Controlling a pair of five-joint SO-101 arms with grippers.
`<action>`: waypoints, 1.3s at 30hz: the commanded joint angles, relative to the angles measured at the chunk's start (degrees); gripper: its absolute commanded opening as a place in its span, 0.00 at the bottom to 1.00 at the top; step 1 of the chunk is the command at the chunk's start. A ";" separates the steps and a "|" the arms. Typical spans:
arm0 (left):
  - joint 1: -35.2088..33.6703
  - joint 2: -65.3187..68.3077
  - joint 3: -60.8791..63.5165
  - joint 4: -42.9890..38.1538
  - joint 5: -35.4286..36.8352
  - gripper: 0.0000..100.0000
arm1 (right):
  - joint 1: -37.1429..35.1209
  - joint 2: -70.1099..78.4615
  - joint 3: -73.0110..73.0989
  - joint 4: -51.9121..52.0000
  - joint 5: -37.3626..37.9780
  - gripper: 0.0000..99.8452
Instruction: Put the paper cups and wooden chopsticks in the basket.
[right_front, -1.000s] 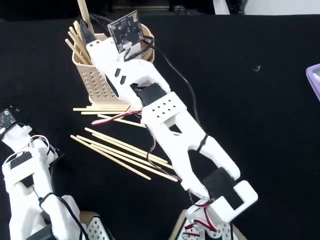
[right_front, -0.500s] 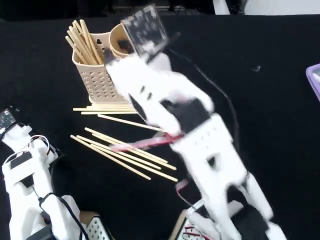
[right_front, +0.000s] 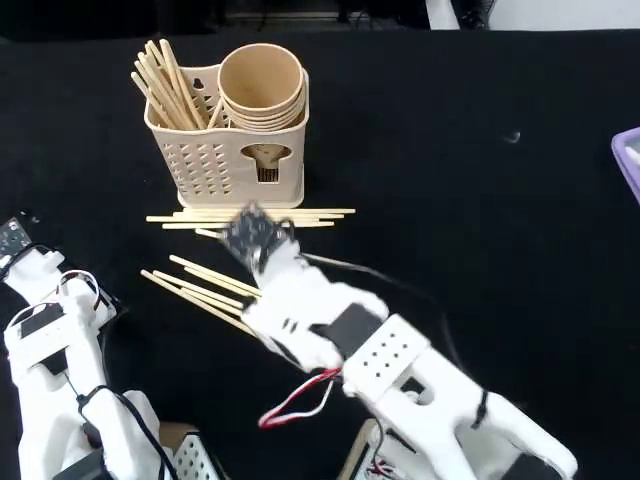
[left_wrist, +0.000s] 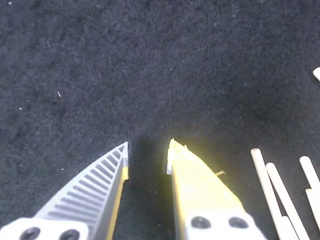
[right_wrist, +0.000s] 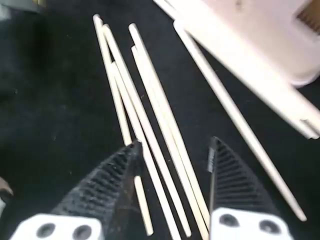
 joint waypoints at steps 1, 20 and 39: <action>0.84 -1.23 -0.31 -0.53 0.09 0.13 | -0.35 6.81 -0.04 -7.82 3.16 0.21; 0.84 -1.23 -0.22 -0.44 0.09 0.13 | 2.11 44.18 -29.41 3.34 6.59 0.21; 0.84 -1.23 -0.22 -0.44 0.09 0.13 | 3.78 35.30 -36.18 19.78 18.90 0.01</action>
